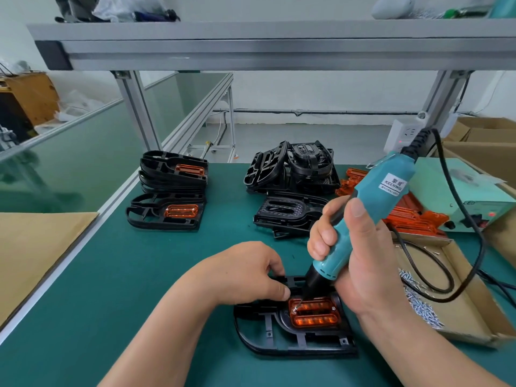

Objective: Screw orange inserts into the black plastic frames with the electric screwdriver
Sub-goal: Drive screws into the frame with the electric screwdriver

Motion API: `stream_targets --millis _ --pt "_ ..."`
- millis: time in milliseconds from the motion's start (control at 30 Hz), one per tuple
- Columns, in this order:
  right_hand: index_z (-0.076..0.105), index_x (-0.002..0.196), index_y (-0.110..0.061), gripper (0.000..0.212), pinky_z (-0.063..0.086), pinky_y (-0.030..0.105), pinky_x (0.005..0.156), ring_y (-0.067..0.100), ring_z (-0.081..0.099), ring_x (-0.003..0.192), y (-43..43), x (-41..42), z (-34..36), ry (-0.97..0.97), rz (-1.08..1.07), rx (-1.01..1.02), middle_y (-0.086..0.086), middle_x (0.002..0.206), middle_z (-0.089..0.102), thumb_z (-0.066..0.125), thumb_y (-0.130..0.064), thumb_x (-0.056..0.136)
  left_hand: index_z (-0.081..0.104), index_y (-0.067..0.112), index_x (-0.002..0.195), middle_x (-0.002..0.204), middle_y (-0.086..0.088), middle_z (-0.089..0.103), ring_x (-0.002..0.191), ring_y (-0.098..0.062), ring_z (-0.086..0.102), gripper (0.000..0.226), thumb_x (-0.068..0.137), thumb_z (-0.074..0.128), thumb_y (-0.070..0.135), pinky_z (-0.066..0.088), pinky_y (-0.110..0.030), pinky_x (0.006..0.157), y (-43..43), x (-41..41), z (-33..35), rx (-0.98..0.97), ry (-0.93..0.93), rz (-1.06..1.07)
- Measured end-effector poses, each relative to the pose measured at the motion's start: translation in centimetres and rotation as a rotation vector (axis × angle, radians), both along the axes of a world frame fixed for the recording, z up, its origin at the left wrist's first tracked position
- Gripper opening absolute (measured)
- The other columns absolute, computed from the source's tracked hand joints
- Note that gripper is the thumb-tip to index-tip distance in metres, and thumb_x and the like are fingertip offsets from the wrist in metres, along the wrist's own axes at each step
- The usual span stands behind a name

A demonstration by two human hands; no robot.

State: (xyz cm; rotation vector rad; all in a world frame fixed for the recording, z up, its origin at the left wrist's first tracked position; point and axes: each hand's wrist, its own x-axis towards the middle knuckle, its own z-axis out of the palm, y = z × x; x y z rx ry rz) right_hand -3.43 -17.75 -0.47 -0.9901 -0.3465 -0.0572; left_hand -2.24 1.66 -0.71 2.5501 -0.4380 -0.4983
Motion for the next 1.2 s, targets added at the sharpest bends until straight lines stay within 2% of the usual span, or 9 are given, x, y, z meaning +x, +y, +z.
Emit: stream_targets --millis 133,233,400,467,533,667,867,1067,1200 --pt "0.064 0.098 -0.013 0.054 0.043 0.031 0.055 0.021 0.050 0.055 0.4 -0.3 0.4 -0.067 0.053 -0.083 0.006 0.067 0.050 0.084 -0.061 0.083 0.074 0.030 0.105 0.074 0.009 0.055 0.061 -0.005 0.051 0.029 0.085 0.080 0.050 0.039 -0.026 0.057 -0.1 -0.1 0.2 -0.017 0.024 -0.001" --pt "0.062 0.099 -0.008 0.055 0.044 0.034 0.057 0.025 0.050 0.056 1.0 -0.5 0.6 -0.123 0.106 -0.148 0.009 0.068 0.051 0.082 -0.057 0.087 0.067 0.036 0.081 0.061 0.012 0.050 0.053 -0.003 0.048 0.017 0.084 0.080 0.047 0.037 -0.025 0.055 -0.2 -0.2 0.3 -0.020 0.040 -0.002" --pt "0.063 0.097 -0.008 0.050 0.044 0.036 0.059 0.025 0.051 0.060 2.3 -0.7 1.4 -0.199 0.203 -0.331 0.008 0.068 0.055 0.077 -0.055 0.092 0.064 0.025 0.085 0.091 -0.009 0.070 0.088 -0.029 0.068 0.016 0.081 0.073 0.037 0.058 -0.047 0.083 -0.5 -0.6 0.7 -0.033 0.056 -0.035" --pt "0.062 0.097 -0.007 0.050 0.043 0.034 0.060 0.021 0.051 0.060 2.9 -0.7 1.5 -0.230 0.238 -0.397 0.007 0.066 0.055 0.074 -0.055 0.094 0.060 0.035 0.077 0.085 -0.002 0.065 0.084 -0.025 0.063 0.011 0.083 0.069 0.032 0.058 -0.040 0.079 -0.5 -0.7 0.8 -0.040 0.033 -0.075" --pt "0.061 0.097 -0.005 0.051 0.042 0.030 0.060 0.017 0.050 0.060 3.2 -0.7 1.5 -0.241 0.273 -0.422 0.010 0.064 0.053 0.073 -0.054 0.095 0.055 0.041 0.070 0.079 0.006 0.059 0.079 -0.019 0.057 0.028 0.088 0.068 0.024 0.055 -0.037 0.076 -0.5 -0.9 1.1 -0.044 0.017 -0.096" --pt "0.062 0.096 -0.004 0.048 0.043 0.029 0.061 0.017 0.050 0.059 3.1 -0.5 1.3 -0.245 0.278 -0.412 0.010 0.064 0.053 0.073 -0.051 0.096 0.050 0.030 0.074 0.084 -0.001 0.060 0.088 -0.030 0.063 0.026 0.089 0.069 0.019 0.058 -0.048 0.084 -0.6 -0.9 1.2 -0.046 0.002 -0.079" --pt "0.064 0.095 -0.007 0.043 0.044 0.032 0.063 0.020 0.050 0.059 3.0 -0.2 1.1 -0.208 0.263 -0.402 -0.002 0.065 0.057 0.075 -0.049 0.097 0.051 0.032 0.072 0.078 0.008 0.057 0.077 -0.018 0.056 0.029 0.089 0.072 0.023 0.056 -0.044 0.082 -0.6 -0.8 1.3 -0.049 0.026 -0.060" --pt "0.063 0.092 -0.006 0.044 0.043 0.034 0.063 0.021 0.049 0.060 2.9 -0.2 1.0 -0.215 0.269 -0.397 0.000 0.065 0.056 0.075 -0.048 0.097 0.055 0.027 0.082 0.087 0.001 0.062 0.088 -0.029 0.064 0.018 0.088 0.071 0.023 0.058 -0.048 0.084 -0.6 -0.9 1.2 -0.066 0.026 -0.059" --pt "0.063 0.094 -0.004 0.046 0.043 0.034 0.061 0.020 0.049 0.058 2.8 -0.2 0.9 -0.192 0.279 -0.369 0.001 0.063 0.055 0.077 -0.048 0.095 0.055 0.043 0.069 0.076 0.010 0.057 0.071 -0.012 0.053 0.031 0.086 0.073 0.026 0.055 -0.037 0.076 -0.5 -0.7 1.0 -0.066 0.036 -0.041"
